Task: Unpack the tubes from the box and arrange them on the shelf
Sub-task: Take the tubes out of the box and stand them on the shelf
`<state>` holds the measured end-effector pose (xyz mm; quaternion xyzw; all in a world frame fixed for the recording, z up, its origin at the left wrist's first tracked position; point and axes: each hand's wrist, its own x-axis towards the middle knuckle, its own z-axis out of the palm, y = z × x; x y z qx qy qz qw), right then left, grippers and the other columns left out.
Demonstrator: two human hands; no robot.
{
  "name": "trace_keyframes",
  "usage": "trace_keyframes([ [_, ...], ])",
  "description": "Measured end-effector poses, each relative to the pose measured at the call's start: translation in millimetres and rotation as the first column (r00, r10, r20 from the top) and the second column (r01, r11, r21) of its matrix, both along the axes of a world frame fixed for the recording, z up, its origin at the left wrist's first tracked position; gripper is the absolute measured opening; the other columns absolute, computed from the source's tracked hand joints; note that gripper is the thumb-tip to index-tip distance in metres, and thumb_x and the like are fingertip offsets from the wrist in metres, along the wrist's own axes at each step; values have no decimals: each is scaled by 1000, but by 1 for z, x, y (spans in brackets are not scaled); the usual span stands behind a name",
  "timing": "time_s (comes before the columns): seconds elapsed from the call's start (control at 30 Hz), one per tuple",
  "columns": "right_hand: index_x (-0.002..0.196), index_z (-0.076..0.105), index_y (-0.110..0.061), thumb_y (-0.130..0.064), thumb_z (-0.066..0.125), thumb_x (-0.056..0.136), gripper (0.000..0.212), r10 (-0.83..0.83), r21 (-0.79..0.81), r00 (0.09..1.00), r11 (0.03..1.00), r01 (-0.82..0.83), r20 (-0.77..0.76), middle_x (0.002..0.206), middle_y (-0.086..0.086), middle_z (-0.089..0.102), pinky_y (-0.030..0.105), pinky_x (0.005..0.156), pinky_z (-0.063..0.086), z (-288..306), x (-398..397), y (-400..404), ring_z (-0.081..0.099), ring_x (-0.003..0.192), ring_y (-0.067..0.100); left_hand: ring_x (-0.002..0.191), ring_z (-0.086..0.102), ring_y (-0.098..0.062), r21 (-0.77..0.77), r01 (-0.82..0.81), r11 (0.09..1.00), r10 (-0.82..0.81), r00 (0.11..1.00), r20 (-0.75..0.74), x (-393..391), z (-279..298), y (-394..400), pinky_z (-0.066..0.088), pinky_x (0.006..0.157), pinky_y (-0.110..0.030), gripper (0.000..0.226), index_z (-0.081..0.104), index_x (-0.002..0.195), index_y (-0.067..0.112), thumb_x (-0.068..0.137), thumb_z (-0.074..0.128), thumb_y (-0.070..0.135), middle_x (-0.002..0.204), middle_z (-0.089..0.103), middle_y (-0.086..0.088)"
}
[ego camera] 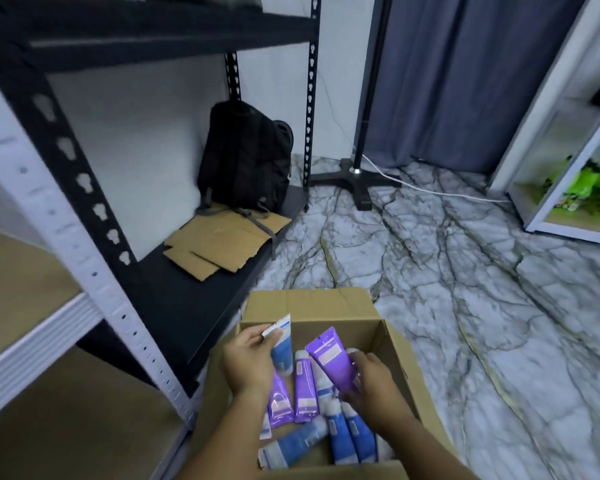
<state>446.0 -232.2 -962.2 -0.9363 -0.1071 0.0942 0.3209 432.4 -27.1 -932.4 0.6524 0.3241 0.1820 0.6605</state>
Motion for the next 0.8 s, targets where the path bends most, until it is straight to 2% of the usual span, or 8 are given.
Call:
trace_keyframes([
  [0.13,92,56,-16,-27,80,67,37,-45,103,994,994,34,99,89,-2,56,17,63,38,49,-19,8,53,75,14,71,73,-8,31,8,999,-12,992,127,-34,56,11,56,64,-23,15,77,86,10,73,84,6,79,78,-1],
  [0.2,92,56,-16,-29,81,68,37,-49,142,988,990,27,149,87,-3,60,18,62,39,74,-26,17,56,75,15,74,74,-7,80,25,996,-38,986,164,-50,82,19,58,66,-24,14,77,87,11,75,84,9,81,78,0],
  [0.27,93,56,-18,-32,81,68,37,-36,161,984,987,7,175,88,-4,62,26,68,45,101,-34,28,58,78,14,78,74,-7,129,43,991,-68,978,199,-68,109,27,60,71,-28,12,77,87,14,76,82,11,81,78,3],
  [0.4,102,56,-24,-32,84,69,43,-3,236,974,970,-52,228,94,-7,62,28,72,50,153,-51,57,59,83,10,76,70,6,224,12,975,-76,957,279,-99,162,43,56,63,-13,13,76,88,19,78,81,12,81,75,10],
  [0.5,104,56,-27,-34,86,66,49,3,306,960,948,-92,280,92,-9,64,25,66,49,188,-66,81,60,77,6,76,68,11,285,-45,957,-58,937,343,-122,199,55,53,61,-9,14,73,87,25,79,81,16,82,72,17],
  [0.6,104,58,-27,-35,88,63,52,31,369,943,916,-160,331,89,-12,66,20,61,43,222,-80,106,59,71,1,75,69,9,326,-122,937,-23,912,408,-142,233,72,55,68,-15,13,74,86,24,79,81,16,80,73,17],
  [0.7,107,58,-28,-31,88,62,54,72,420,932,878,-228,356,94,-11,67,20,67,49,251,-90,136,62,78,4,78,72,0,314,-186,931,18,884,467,-160,263,95,57,74,-25,15,73,80,28,78,82,17,80,75,12],
  [0.8,101,58,-27,-32,89,62,50,113,447,917,846,-290,382,91,-11,67,19,66,49,271,-102,170,62,75,5,76,70,4,361,-249,899,40,867,498,-183,289,116,56,72,-21,16,71,79,30,80,81,17,81,75,12],
])
